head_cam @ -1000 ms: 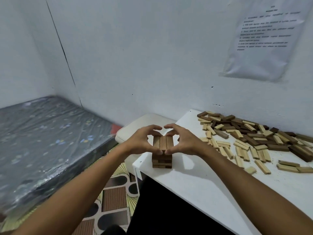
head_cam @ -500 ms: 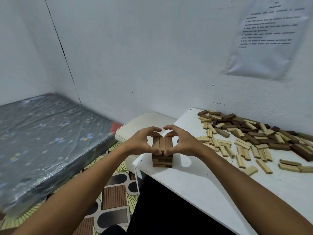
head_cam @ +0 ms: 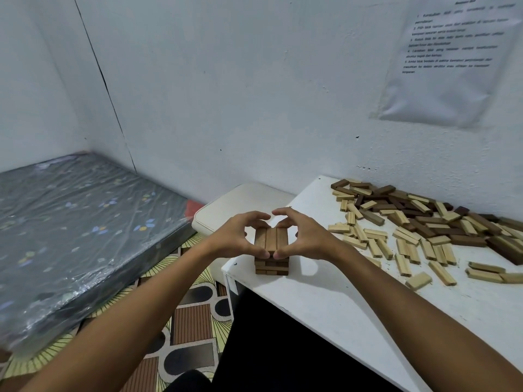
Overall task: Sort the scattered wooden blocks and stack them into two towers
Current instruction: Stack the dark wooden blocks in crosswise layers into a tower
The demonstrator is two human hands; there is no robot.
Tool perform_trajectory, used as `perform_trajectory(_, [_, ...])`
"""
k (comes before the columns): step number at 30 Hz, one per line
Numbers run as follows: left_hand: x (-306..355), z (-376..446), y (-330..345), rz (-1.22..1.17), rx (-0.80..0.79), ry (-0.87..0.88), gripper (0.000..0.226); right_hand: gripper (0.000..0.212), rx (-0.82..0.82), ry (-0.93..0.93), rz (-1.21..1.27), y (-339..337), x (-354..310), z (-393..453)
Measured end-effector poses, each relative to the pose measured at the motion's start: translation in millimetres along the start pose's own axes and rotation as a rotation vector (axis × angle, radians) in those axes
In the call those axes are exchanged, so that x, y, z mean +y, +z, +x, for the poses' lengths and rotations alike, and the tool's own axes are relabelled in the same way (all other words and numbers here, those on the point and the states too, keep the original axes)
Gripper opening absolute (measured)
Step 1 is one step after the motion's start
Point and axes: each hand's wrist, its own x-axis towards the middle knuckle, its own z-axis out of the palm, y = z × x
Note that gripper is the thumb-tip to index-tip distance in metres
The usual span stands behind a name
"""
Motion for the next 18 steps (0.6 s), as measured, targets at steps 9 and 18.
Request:
perform_trajectory(9, [-0.7,0.8,2.6,-0.002,0.007,0.004,0.09,0.088,0.001,0.013,0.013,1.0,2.9,-0.5])
perform_trajectory(18, [-2.4,1.0,2.6,0.005,0.006,0.005,0.09,0.088,0.001,0.017,0.031,2.1,5.7,-0.7])
